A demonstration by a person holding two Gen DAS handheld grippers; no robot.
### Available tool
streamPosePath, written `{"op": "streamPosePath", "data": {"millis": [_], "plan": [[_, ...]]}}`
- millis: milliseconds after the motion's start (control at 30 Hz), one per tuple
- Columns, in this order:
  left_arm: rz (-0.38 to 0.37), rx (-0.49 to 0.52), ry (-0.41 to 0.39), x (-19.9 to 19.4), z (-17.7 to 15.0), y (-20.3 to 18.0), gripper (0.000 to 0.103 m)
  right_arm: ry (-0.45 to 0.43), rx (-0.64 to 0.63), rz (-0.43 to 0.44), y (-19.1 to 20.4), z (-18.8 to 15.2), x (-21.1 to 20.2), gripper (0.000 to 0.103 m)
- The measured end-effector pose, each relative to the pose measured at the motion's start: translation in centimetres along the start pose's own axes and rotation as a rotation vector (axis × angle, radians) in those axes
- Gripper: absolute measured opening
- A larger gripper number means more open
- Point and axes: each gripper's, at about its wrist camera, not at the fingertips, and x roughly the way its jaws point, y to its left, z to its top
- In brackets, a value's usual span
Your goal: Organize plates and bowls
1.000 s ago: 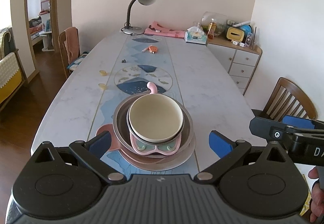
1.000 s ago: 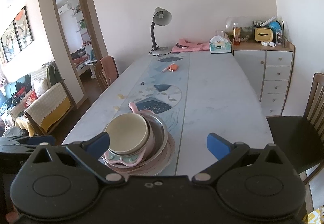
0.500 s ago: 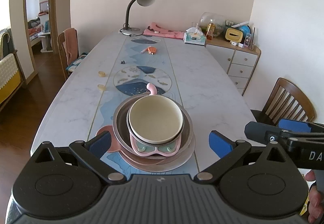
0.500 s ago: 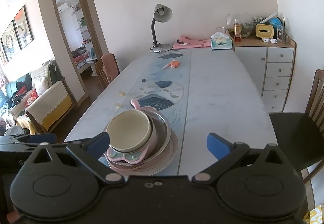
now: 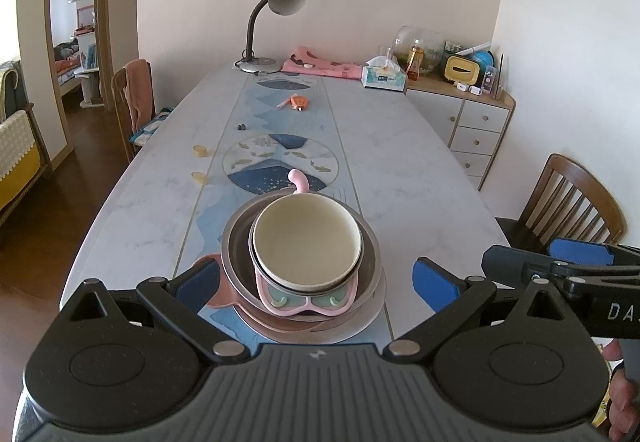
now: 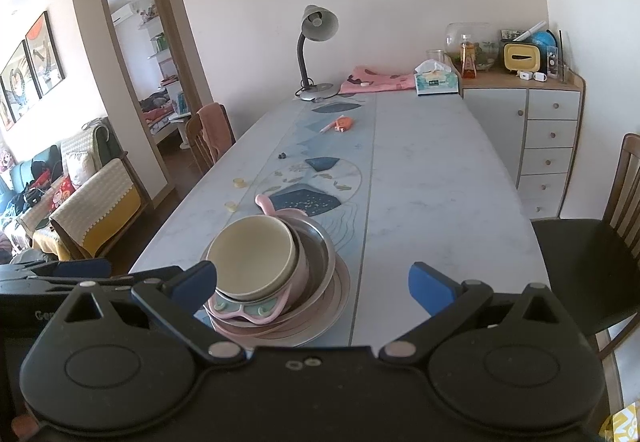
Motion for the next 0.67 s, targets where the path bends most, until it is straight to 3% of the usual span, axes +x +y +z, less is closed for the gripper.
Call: {"op": "streamPosePath", "data": {"millis": [667], "plan": [[-0.004,0.003,-0.001,0.25,0.23,-0.24,0.103,-0.003,-0.005,-0.024,0.04,0.02,0.06,0.103]]}}
